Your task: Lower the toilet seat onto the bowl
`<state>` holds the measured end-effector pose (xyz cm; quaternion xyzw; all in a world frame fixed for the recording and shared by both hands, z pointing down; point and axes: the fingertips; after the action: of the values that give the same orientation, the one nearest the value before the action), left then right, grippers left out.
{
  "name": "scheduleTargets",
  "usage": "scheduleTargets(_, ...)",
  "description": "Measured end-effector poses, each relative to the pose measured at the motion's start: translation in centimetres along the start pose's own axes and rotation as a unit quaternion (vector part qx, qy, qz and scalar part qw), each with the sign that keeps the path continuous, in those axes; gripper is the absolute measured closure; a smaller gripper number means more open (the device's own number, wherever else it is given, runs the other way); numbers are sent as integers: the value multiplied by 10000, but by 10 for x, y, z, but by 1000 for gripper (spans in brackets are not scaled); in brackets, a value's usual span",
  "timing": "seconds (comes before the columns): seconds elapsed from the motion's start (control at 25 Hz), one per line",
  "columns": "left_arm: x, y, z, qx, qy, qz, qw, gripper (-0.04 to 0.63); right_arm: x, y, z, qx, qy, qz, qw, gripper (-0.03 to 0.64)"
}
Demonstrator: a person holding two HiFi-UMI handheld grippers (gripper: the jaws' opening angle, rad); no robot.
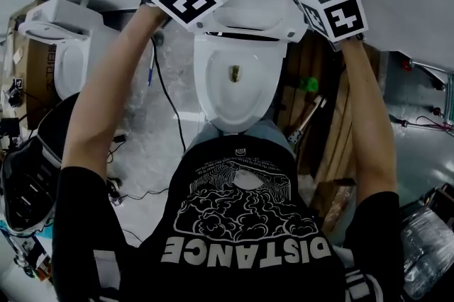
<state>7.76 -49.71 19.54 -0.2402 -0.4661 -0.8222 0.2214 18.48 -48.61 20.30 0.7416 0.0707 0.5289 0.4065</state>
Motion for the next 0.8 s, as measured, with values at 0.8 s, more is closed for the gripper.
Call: scheduleTargets(0.8, 4, -60, 69, 317, 370, 329, 9983, 486, 46, -49, -69, 515, -522, -463, 9962, 396)
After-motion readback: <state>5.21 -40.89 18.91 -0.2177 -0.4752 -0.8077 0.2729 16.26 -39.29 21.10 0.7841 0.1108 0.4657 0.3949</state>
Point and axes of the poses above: the fingertips, and each gripper's own axes: y forward along the fingers, z to its right, x out of its underside, and after that the axes turned 11 degrees about y, right-handed
